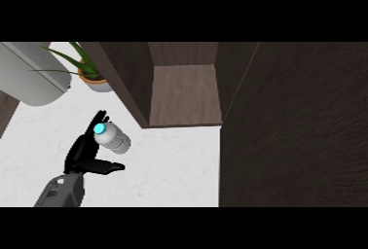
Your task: Pick up the bottled water, place it into the cabinet and close the cabinet
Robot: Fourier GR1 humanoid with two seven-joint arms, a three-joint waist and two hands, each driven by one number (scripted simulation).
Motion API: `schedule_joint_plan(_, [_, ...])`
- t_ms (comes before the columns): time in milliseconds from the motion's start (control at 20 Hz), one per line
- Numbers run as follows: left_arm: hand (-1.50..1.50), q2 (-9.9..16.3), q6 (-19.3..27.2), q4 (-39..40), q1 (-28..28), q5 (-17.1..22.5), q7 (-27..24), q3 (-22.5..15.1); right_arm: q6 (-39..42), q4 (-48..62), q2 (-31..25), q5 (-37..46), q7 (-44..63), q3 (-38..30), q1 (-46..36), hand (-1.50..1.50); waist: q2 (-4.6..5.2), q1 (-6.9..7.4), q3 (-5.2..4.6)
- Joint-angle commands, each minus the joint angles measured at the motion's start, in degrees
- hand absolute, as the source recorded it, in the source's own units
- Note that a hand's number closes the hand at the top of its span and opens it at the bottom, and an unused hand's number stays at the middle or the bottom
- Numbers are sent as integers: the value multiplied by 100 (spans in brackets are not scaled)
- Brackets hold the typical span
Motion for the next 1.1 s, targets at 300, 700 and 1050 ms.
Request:
schedule_joint_plan(300, [150, 79, -740, 1400, -493, -31, -1145, 127, 49, -904, -117, -1000, 96, -412, 693, -150, 7, -21, -1])
schedule_joint_plan(700, [150, -53, -1338, 1887, -988, 460, -1006, 472, 248, -731, -169, -960, -254, -533, 797, -150, 5, -39, 1])
schedule_joint_plan(1050, [150, 69, -1310, 1551, -589, 457, -1561, 448, -93, -968, -235, -1038, -105, -517, 814, -150, -16, 92, 4])
